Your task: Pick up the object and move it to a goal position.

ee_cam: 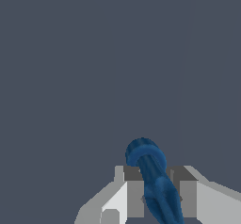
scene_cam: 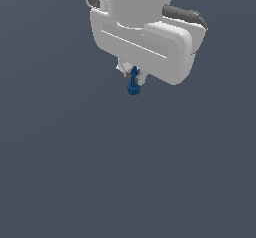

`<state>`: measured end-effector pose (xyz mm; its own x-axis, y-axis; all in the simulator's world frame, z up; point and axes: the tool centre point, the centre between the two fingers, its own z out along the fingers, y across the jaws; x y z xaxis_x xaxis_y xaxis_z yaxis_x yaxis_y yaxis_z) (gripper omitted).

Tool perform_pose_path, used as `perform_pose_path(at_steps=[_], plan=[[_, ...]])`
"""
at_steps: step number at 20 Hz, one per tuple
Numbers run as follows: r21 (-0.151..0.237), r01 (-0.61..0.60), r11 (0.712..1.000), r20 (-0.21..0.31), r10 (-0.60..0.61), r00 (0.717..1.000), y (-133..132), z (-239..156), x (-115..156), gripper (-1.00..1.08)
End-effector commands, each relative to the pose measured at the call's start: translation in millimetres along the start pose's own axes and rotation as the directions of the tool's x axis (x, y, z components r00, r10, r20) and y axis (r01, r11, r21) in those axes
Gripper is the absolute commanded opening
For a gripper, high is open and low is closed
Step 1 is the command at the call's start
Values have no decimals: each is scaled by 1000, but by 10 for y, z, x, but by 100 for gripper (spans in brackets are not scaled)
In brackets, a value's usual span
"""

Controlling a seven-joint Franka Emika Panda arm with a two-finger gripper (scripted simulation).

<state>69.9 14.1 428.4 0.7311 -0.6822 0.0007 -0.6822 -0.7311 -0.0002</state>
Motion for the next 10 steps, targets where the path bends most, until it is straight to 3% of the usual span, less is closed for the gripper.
perform_pose_path(at_steps=[1,10], plan=[[0,0,1000,0,0,1000,-10,-69,12,-100],[0,0,1000,0,0,1000,-26,-158,30,-100]])
